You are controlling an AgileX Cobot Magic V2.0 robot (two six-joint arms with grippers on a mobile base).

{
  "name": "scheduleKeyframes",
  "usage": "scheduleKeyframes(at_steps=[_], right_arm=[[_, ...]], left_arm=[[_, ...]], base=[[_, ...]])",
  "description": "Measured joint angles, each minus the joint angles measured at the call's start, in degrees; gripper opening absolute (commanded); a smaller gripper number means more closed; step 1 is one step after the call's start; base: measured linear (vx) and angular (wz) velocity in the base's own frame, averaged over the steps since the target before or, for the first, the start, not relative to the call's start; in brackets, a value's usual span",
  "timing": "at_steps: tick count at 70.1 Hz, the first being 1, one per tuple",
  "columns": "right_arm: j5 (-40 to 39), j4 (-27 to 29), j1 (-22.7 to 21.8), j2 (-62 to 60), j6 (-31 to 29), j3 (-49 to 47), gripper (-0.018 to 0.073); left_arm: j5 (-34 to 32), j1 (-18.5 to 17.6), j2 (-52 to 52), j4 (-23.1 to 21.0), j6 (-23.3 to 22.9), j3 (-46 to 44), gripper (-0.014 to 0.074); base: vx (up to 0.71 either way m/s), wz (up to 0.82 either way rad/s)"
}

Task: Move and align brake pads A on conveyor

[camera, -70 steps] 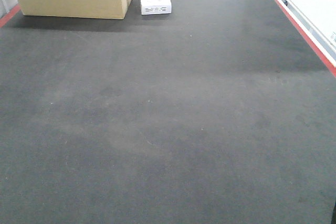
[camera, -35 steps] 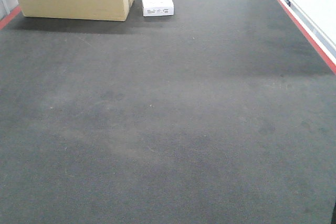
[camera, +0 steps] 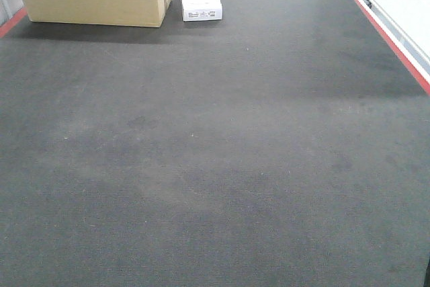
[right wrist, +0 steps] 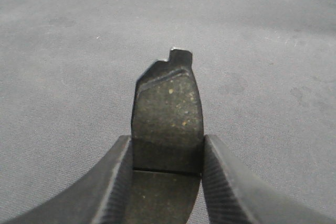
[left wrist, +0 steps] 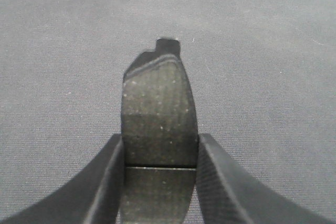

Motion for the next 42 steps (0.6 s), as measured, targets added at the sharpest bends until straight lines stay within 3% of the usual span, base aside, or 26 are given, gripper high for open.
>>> scheduleKeyframes(at_steps=[30, 42], right_arm=[[0.00, 0.00, 0.00, 0.00, 0.00, 0.00, -0.0011], [0.00, 0.00, 0.00, 0.00, 0.00, 0.00, -0.0011]], left_arm=[[-0.18, 0.00, 0.00, 0.00, 0.00, 0.00, -0.0006], [-3.36, 0.00, 0.11, 0.00, 0.00, 0.00, -0.0006]], base=[[0.00, 0.00], [0.00, 0.00]])
